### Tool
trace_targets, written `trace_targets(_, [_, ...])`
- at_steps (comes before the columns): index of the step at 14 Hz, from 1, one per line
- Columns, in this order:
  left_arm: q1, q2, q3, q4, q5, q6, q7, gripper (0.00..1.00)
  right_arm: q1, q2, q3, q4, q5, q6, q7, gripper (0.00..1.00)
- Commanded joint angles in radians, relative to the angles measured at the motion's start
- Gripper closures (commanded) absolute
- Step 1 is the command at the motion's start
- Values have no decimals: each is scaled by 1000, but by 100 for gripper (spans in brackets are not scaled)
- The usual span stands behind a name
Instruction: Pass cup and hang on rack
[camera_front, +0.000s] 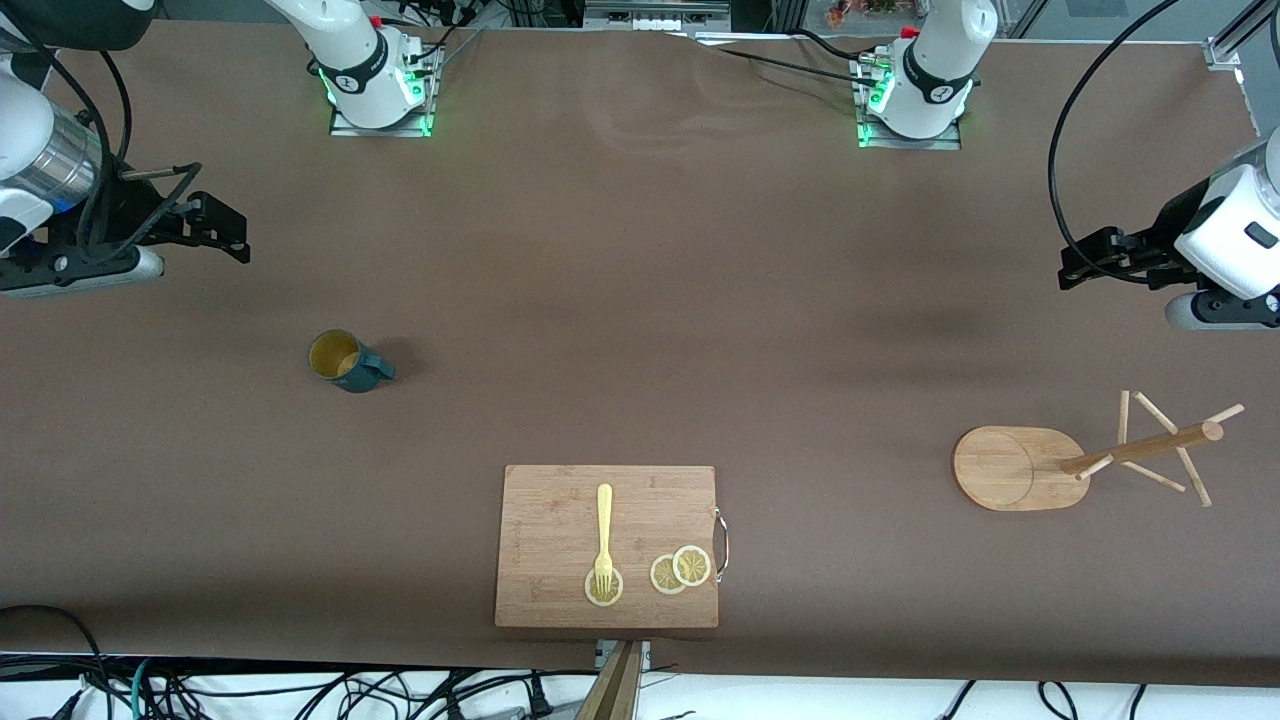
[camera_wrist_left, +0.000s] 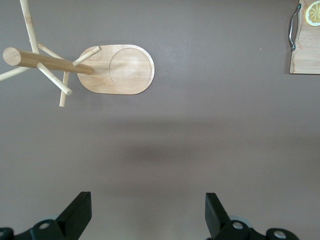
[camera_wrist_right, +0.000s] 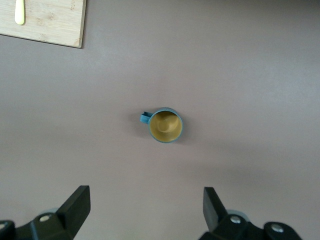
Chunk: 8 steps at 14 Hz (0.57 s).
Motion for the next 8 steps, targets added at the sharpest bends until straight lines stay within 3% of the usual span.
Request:
trace_targets(1, [4, 18, 1, 39, -16, -24, 21, 0, -23, -13, 20, -3, 1, -15, -7, 0])
trace_targets(8, [5, 18, 1, 39, -16, -24, 23, 0, -23, -12, 20, 2, 2, -35, -10, 0])
